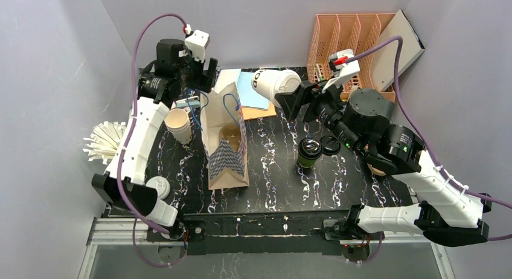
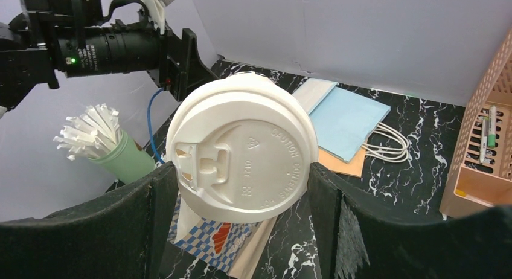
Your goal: Pack the takeout coffee
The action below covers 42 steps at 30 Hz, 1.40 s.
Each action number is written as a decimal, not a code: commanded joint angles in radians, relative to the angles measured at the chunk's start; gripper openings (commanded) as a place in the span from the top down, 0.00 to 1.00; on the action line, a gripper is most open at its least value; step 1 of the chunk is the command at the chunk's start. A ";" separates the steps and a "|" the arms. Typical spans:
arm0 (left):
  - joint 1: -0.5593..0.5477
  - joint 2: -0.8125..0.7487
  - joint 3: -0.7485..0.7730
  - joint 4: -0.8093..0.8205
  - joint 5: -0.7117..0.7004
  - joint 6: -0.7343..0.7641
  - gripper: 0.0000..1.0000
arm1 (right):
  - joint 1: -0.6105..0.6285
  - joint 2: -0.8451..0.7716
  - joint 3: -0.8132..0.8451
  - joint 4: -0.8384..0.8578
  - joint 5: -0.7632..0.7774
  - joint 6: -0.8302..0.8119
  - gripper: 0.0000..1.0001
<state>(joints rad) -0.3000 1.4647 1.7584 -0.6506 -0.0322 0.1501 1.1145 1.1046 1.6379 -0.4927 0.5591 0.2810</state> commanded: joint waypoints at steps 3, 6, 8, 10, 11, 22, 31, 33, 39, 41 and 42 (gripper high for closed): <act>0.011 0.100 0.154 -0.106 0.439 0.235 0.17 | -0.001 -0.037 -0.046 0.023 0.036 0.016 0.50; 0.013 0.200 0.245 -0.248 0.511 0.345 0.17 | -0.001 -0.038 -0.049 0.009 0.007 0.034 0.50; 0.014 0.272 0.310 -0.335 0.525 0.388 0.18 | -0.002 -0.030 -0.042 -0.008 -0.006 0.042 0.50; 0.014 0.317 0.348 -0.395 0.535 0.414 0.20 | -0.001 -0.022 -0.039 -0.022 -0.019 0.048 0.50; 0.014 0.326 0.344 -0.406 0.532 0.422 0.21 | -0.001 -0.019 -0.041 -0.023 -0.022 0.050 0.50; 0.015 0.297 0.230 -0.310 0.345 0.319 0.56 | -0.001 -0.005 -0.024 -0.014 -0.034 0.043 0.51; 0.013 0.259 0.238 -0.259 0.160 0.019 1.00 | -0.001 0.013 0.039 -0.019 -0.129 -0.001 0.53; 0.013 0.251 0.241 -0.264 0.160 -0.085 1.00 | -0.002 0.021 0.056 -0.023 -0.177 -0.025 0.53; 0.002 0.191 0.141 -0.241 0.186 -0.417 1.00 | -0.001 0.058 0.151 -0.071 -0.279 -0.105 0.54; -0.008 0.160 0.105 -0.218 0.165 -0.488 1.00 | -0.002 0.065 0.173 -0.083 -0.293 -0.121 0.54; -0.012 0.149 0.097 -0.209 0.159 -0.515 1.00 | -0.002 0.066 0.178 -0.086 -0.298 -0.129 0.54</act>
<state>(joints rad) -0.2924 1.7130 1.8977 -0.8909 0.1497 -0.1387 1.1141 1.1675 1.7485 -0.5781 0.3244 0.2176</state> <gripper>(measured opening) 0.008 0.807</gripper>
